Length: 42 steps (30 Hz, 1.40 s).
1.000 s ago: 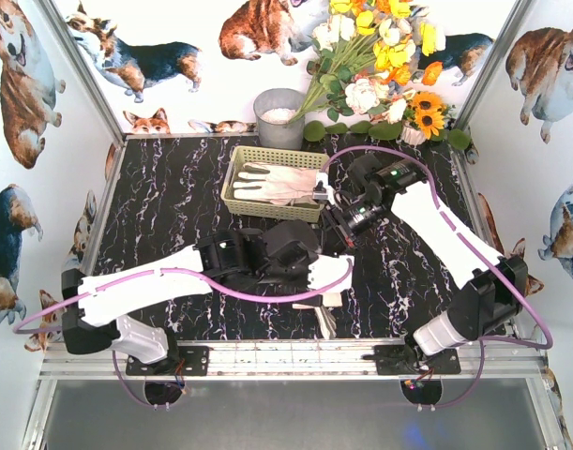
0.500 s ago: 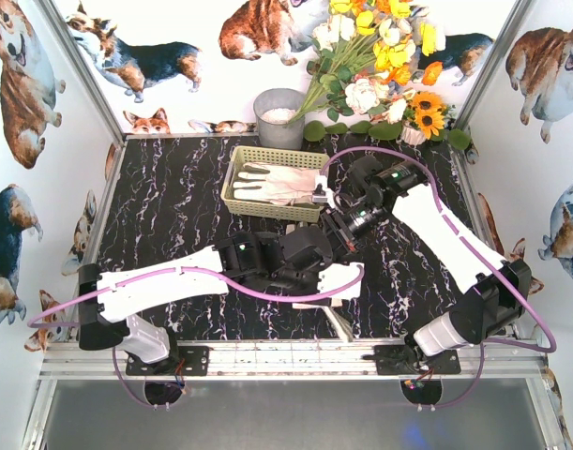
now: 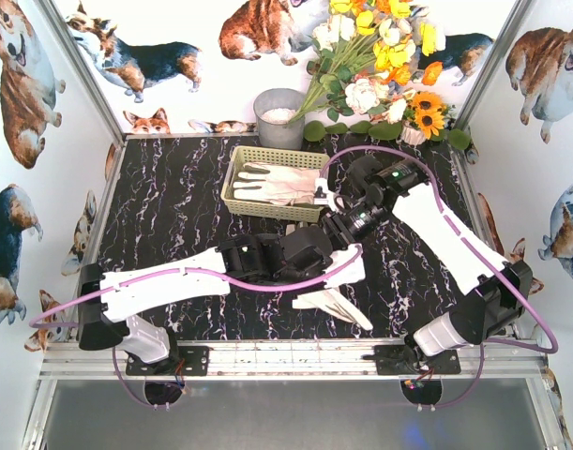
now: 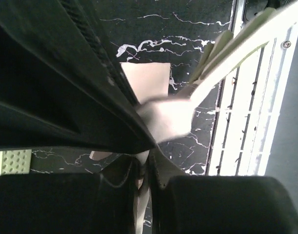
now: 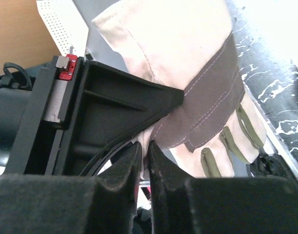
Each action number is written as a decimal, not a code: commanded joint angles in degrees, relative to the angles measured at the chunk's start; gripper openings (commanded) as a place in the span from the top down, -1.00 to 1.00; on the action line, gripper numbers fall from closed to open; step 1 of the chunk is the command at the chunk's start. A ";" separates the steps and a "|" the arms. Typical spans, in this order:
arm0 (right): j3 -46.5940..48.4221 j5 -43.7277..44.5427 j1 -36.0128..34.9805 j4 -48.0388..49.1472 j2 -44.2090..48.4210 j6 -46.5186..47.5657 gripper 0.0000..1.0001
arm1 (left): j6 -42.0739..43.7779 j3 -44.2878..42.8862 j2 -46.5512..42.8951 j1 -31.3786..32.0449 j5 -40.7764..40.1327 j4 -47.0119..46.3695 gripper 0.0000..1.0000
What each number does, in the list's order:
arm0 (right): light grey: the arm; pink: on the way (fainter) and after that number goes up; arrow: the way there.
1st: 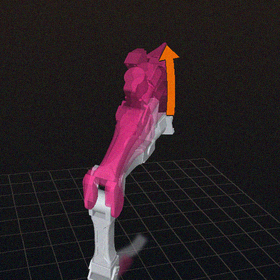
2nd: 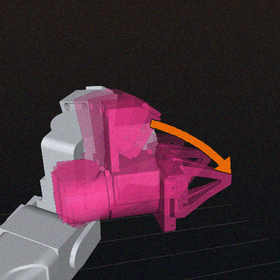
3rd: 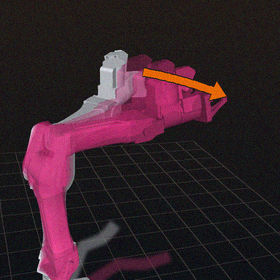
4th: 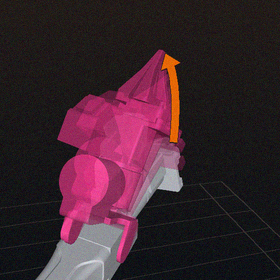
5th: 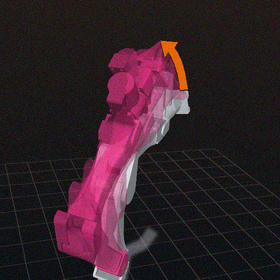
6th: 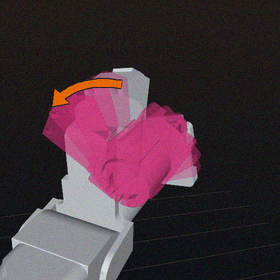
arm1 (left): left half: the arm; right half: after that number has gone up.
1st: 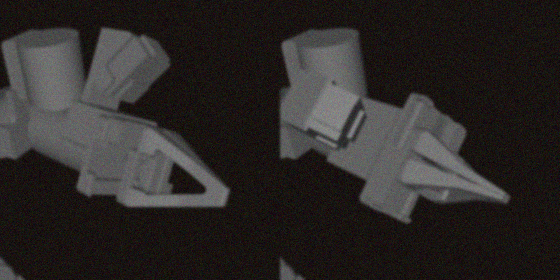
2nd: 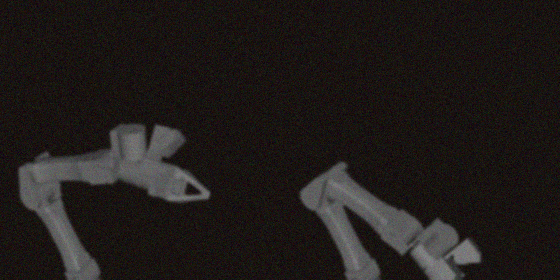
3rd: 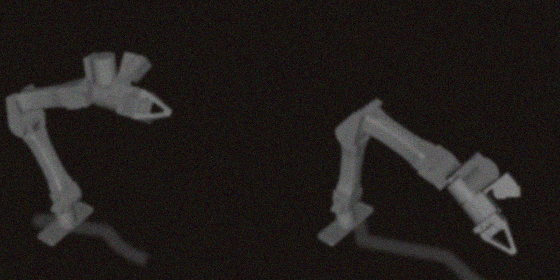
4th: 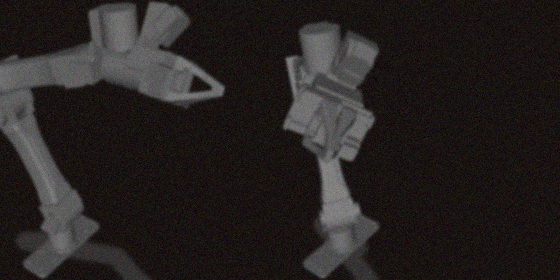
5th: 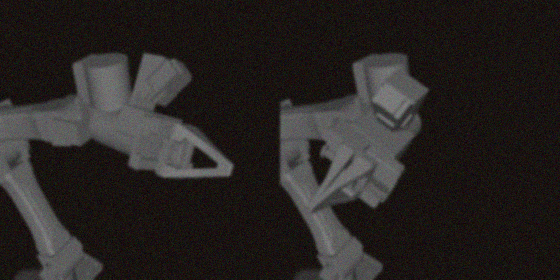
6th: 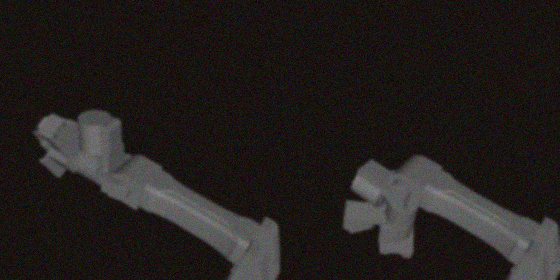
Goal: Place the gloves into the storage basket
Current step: Turn over the glove.
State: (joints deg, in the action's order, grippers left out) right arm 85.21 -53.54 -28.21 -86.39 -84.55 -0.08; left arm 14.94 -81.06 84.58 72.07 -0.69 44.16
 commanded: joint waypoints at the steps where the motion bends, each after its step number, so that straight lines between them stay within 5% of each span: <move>1: 5.11 5.80 1.26 5.40 2.79 -0.80 0.61 | -8.58 2.43 -2.95 0.61 -0.21 -0.62 1.00; 7: 5.02 7.25 6.22 13.27 6.85 -6.67 -0.20 | -17.34 6.16 -7.62 -2.00 -3.58 -5.87 1.00; 16: 4.54 13.24 14.22 30.63 14.71 -20.05 -0.78 | -36.90 3.36 -6.28 -7.94 -8.66 -9.67 1.00; 28: 2.66 19.18 15.84 41.80 22.04 -32.83 -0.83 | -71.82 2.17 -12.02 -10.65 -31.89 -19.35 1.00; 34: -4.42 14.91 16.51 51.16 22.50 -41.09 -0.82 | -72.67 2.70 -15.10 -10.64 -36.78 -29.43 1.00; 42: -13.56 7.84 16.52 70.62 22.31 -53.63 -0.81 | -73.52 0.76 -16.10 -12.67 -30.40 -31.86 1.00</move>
State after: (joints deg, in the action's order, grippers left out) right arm 73.25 -40.80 -11.88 -29.91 -62.54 -46.48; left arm -57.08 -79.26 69.58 60.73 -33.89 17.19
